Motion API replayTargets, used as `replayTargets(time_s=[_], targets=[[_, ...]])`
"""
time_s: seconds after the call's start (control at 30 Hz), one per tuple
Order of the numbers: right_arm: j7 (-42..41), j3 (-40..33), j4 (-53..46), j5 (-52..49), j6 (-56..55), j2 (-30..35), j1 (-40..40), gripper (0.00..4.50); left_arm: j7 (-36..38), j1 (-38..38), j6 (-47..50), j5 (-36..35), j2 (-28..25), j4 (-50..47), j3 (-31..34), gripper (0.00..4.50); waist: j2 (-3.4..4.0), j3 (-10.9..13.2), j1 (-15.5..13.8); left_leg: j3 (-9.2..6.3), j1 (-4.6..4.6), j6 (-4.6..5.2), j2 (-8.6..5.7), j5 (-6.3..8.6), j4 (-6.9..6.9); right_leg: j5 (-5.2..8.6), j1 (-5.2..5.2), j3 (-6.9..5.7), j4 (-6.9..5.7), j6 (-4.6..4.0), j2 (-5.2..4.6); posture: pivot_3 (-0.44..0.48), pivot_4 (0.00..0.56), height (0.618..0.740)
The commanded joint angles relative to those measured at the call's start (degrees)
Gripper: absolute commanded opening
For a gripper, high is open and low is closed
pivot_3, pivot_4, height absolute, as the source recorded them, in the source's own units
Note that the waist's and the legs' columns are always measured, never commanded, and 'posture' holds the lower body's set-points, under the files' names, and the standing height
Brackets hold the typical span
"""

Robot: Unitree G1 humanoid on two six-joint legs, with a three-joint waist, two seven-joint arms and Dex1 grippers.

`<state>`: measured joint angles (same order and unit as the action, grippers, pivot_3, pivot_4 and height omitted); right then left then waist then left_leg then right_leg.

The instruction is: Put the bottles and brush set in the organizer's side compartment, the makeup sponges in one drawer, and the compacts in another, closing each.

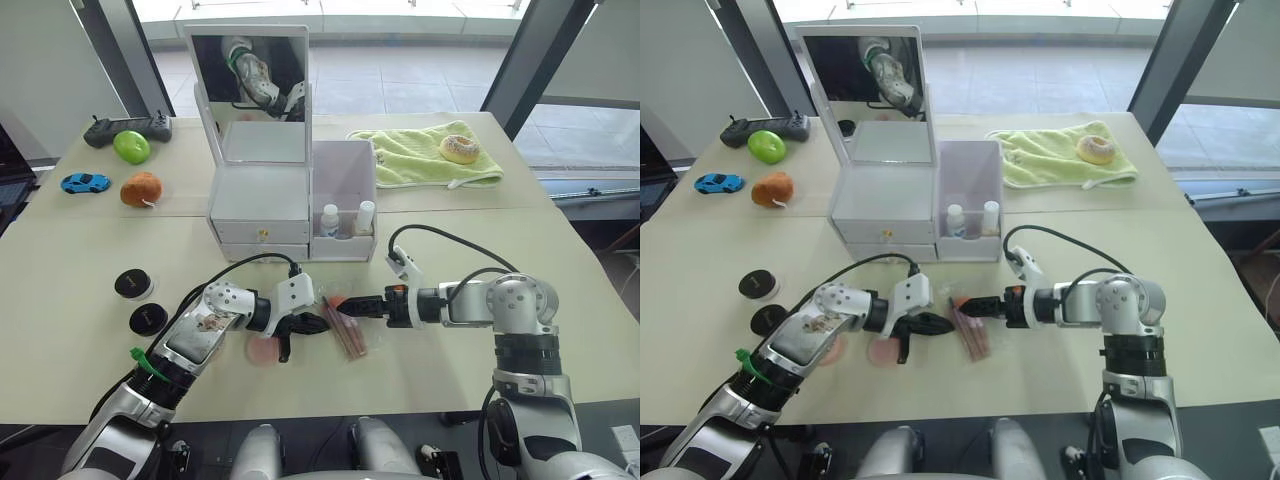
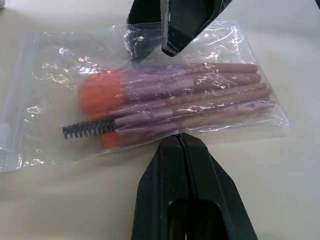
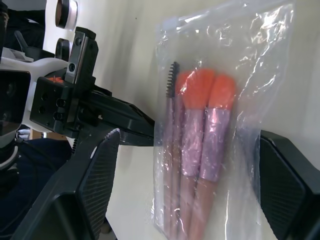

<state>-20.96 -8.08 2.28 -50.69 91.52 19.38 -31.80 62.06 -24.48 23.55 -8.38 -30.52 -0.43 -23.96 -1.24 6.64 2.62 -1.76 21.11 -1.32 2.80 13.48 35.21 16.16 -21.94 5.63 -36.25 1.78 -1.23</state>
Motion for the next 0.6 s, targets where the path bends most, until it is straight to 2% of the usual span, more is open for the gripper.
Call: replayTargets(time_s=[0.03,0.07,0.33,0.4,0.6], targets=[[-0.4,2.3,0.9,2.7,-0.3,1.0,0.3,3.58,0.1,-0.6,-0.9,0.9,0.2,0.2,0.0,0.00,0.00,-0.1,0.0,0.00,0.00,0.00,0.00,0.00,0.00,0.02,0.00,0.00,0.00,0.03,0.00,0.000,0.150,0.740],[-0.7,2.7,0.8,3.1,-0.5,1.2,0.4,3.37,0.1,-0.6,-0.8,0.9,0.3,0.1,0.0,0.00,0.00,-0.1,0.0,0.00,0.00,0.00,0.00,0.00,0.00,0.02,0.00,0.00,0.00,0.03,0.00,0.000,0.150,0.740],[-2.5,3.6,1.3,6.2,-2.0,1.3,0.9,0.60,0.0,-0.7,-0.3,0.6,0.4,-0.3,0.5,0.00,0.01,-0.1,0.0,0.00,0.01,0.00,0.00,0.00,0.01,0.03,0.00,0.00,0.01,0.04,0.00,0.000,0.150,0.740],[-2.8,3.4,1.3,6.6,-2.0,1.0,0.9,0.04,-0.1,-0.7,-0.3,0.7,0.4,-0.4,0.6,0.00,0.01,-0.1,0.0,0.00,0.01,0.00,0.00,0.00,0.01,0.02,0.00,0.00,0.00,0.04,0.00,0.000,0.150,0.740],[-3.1,2.3,0.8,7.1,-1.9,0.1,1.1,0.04,-0.2,-0.8,-0.3,0.7,0.6,-0.2,0.7,0.00,0.02,-0.1,0.0,-0.01,0.02,0.00,0.00,0.00,0.01,0.03,-0.01,-0.01,0.00,0.04,0.00,0.000,0.150,0.740]])
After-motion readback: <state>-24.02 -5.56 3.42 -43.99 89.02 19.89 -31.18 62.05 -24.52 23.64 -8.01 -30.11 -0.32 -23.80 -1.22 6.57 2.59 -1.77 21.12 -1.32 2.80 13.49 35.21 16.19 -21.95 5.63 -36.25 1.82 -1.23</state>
